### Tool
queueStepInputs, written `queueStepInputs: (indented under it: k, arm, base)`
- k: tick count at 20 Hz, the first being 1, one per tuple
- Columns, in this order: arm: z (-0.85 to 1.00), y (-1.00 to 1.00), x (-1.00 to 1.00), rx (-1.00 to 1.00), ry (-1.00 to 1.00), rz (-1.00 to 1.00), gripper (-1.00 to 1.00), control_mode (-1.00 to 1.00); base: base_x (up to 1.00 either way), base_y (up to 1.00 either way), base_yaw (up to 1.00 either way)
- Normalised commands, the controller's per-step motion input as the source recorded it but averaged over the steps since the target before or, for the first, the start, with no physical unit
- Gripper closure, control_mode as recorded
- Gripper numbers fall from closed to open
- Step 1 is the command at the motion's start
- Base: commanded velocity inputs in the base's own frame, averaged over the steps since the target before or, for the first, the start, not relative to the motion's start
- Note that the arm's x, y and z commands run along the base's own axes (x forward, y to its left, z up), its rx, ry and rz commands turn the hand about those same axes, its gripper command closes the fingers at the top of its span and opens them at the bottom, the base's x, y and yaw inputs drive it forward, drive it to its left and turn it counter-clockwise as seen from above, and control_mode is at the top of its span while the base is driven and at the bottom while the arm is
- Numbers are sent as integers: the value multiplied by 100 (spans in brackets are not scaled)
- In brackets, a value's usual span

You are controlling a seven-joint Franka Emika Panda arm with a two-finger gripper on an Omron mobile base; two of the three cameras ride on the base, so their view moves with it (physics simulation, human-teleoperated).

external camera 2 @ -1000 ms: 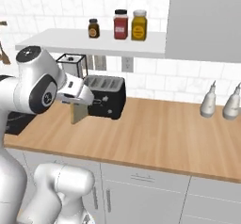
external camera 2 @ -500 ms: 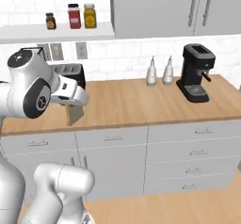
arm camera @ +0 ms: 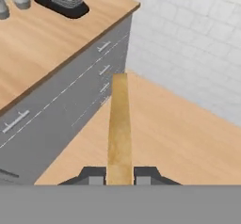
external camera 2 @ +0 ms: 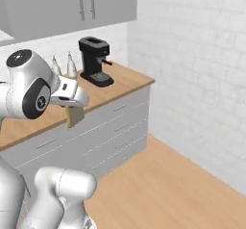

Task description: Start the toaster. Once the lever pops up, take the bread to the plate on the dining counter.

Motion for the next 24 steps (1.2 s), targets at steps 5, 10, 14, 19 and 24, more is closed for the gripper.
queueStepInputs:
  k: [5,10,14,19,24]
  arm:
    - [0,0,0,0,0,0,100,100]
    - [0,0,0,0,0,0,100,100]
    - [0,0,0,0,0,0,100,100]
    - [0,0,0,0,0,0,100,100]
    - [0,0,0,0,0,0,100,100]
  base:
    - [0,-33,-86]
    - [0,-53,-79]
    - [13,-70,-69]
    - [74,-53,-51]
    - [100,1,-47]
